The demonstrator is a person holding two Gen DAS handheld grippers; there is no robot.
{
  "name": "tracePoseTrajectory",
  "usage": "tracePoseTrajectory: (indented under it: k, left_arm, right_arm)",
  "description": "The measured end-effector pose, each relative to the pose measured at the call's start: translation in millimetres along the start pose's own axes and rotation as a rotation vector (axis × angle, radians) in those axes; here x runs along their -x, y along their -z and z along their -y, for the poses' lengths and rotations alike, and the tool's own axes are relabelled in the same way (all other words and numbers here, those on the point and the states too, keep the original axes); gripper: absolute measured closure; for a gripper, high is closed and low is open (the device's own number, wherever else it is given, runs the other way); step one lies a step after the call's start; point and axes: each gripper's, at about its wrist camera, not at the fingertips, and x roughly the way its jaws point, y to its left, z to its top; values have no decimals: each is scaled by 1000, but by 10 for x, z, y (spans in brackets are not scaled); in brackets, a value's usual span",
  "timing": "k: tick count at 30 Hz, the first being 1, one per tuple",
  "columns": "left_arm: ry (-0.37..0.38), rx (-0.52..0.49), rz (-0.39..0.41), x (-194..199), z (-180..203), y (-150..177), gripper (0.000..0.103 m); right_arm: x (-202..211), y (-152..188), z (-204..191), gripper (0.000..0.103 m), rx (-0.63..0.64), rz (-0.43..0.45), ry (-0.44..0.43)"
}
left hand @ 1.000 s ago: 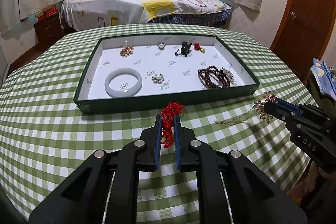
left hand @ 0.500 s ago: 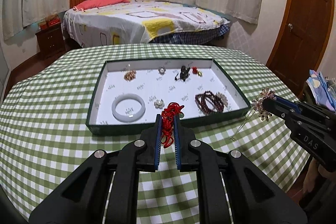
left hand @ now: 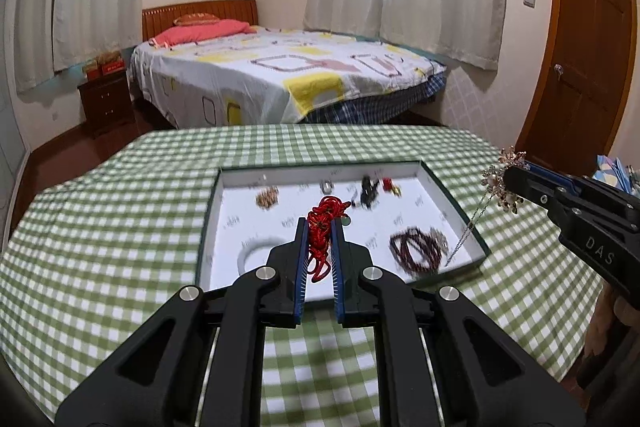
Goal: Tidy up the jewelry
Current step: 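Carry the red tassel into the box with the left tool while the right tool carries the pearl brooch, then open both tools to release the tassel and brooch in the box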
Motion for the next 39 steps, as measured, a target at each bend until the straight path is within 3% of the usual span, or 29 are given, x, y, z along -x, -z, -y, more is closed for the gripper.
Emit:
tracePoseTrajectory:
  k: [15,27,39]
  left_arm:
    - [-60,15,73,-599,-201,-564,92]
    - [-109,8,-143,-1671,-275,-246,92]
    - [-135,-9,-264,-1935,-286,-119,91]
  right_arm:
    - [-581,-507,14,90,16,85,10]
    - [-1585,-5,87,90,0,-131,11]
    - [-1917,173,124,90,-7,-275,22]
